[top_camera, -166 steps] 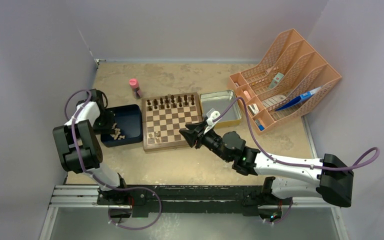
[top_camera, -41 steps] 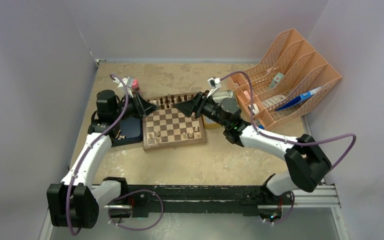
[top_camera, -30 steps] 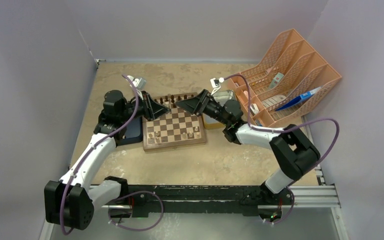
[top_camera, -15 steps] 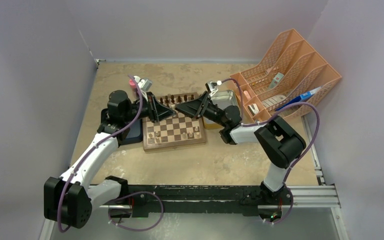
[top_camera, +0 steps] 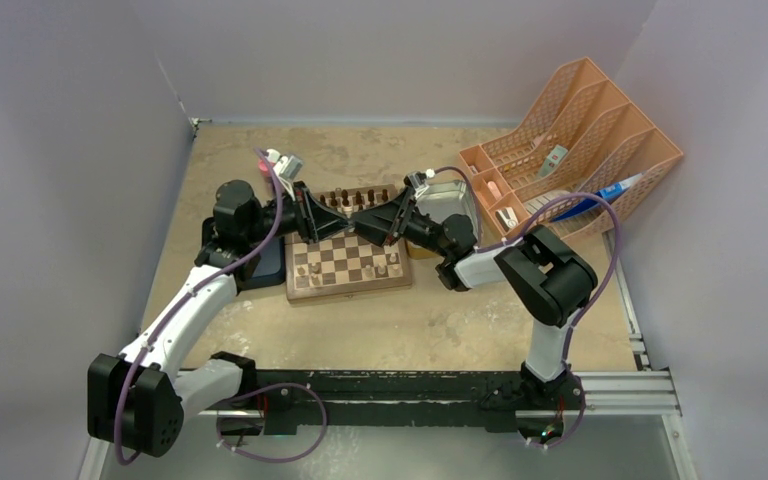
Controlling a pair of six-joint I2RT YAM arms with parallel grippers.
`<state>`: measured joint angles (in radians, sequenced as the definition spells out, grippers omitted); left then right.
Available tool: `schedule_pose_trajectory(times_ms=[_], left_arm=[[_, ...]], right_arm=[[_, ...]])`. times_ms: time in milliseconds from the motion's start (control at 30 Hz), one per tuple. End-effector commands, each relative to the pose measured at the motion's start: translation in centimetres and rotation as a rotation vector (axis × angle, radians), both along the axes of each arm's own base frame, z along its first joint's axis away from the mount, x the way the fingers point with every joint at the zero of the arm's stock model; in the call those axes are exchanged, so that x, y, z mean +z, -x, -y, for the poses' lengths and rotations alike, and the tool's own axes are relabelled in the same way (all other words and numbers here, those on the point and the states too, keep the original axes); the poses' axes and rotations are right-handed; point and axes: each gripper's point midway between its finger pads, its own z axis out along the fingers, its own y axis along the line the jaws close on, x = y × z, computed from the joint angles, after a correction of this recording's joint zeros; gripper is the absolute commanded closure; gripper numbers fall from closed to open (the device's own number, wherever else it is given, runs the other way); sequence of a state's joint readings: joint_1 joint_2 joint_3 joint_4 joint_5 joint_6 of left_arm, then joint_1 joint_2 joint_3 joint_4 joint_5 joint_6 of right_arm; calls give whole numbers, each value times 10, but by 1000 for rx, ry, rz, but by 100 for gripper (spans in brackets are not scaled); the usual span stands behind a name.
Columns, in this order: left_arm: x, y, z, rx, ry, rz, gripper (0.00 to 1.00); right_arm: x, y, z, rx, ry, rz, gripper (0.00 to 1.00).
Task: Set up the chess pieces on the board
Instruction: Pick up the chess piece from the storage box.
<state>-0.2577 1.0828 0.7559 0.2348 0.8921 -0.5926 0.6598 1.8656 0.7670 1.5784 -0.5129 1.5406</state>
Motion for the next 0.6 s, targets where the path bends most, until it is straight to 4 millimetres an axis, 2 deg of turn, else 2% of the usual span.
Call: schedule_pose_trajectory(times_ms=[0,300,433,567], left_arm=[[28,5,6,-41,49,82,100],[28,10,8,-42,72,45,100],[29,11,8,-31,72,38,100],[21,9,6,0,61,-1,100]], right_arm=[[70,32,27,16,-241,268,17],[93,48,42,27,-348,339,17],[96,50,43,28,-355,356,19],[99,55,45,34,-357,374,23]])
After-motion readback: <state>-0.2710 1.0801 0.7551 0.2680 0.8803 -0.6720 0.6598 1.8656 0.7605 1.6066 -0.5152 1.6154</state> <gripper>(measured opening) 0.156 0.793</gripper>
